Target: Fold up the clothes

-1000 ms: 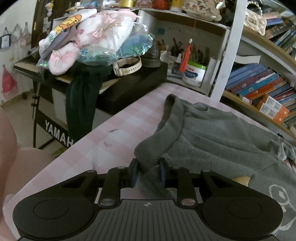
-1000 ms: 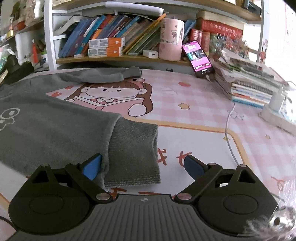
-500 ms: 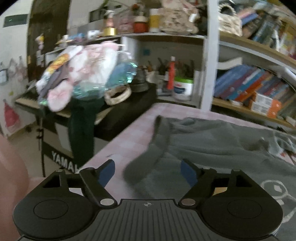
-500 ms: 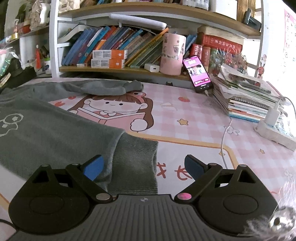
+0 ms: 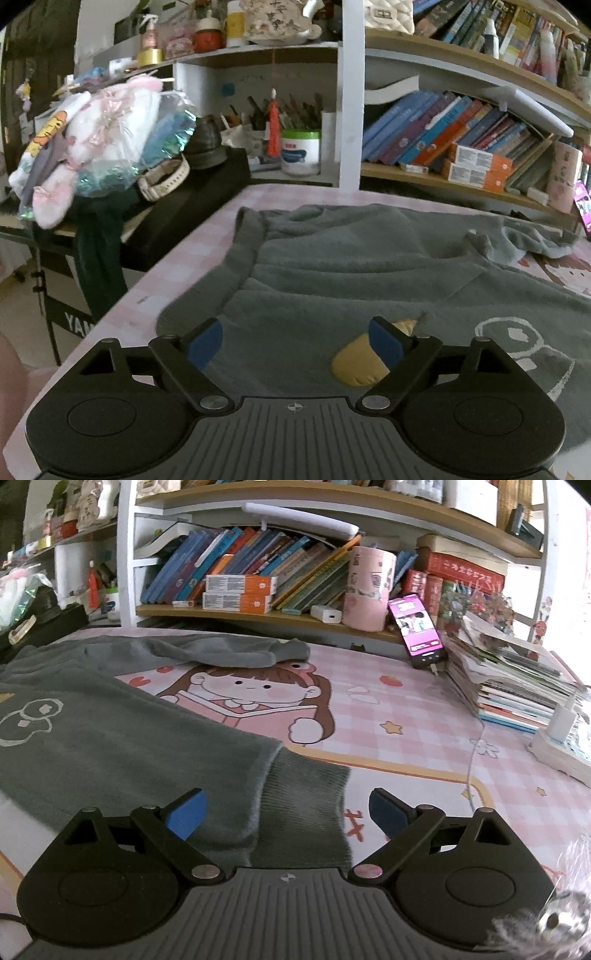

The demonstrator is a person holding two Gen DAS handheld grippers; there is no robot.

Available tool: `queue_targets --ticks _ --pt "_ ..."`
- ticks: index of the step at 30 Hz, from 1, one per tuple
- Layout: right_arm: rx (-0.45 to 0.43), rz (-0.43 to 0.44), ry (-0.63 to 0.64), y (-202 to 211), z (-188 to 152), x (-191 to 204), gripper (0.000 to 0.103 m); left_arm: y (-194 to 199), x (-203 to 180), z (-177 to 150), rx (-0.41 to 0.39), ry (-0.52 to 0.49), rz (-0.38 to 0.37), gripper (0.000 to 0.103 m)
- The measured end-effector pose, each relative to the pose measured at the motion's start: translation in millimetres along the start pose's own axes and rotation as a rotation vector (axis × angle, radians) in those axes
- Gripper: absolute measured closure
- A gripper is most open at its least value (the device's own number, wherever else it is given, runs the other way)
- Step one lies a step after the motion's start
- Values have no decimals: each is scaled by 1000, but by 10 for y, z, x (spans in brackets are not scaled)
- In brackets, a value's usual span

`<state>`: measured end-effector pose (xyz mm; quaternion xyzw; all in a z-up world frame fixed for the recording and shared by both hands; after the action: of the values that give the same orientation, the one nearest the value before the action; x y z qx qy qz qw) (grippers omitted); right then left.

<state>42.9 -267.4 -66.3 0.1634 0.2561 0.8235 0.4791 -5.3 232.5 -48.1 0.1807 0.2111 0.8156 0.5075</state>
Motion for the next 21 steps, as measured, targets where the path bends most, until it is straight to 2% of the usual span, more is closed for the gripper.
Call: queue_targets --ticks 21 --pt "42 65 75 -300 177 364 7 -134 -128 -120 30 -8 -65 12"
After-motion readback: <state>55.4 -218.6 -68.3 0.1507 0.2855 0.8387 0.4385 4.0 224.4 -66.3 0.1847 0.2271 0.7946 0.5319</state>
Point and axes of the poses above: each gripper's, at about its wrist camera, not at the fingertips, and y roughly against the way its jaws point, x to its left, z to its top, the point moved 10 cm from there along -y, roughly the way its jaws point, and after that the axes turned 9 degrees about z, right-handed, at the moved point
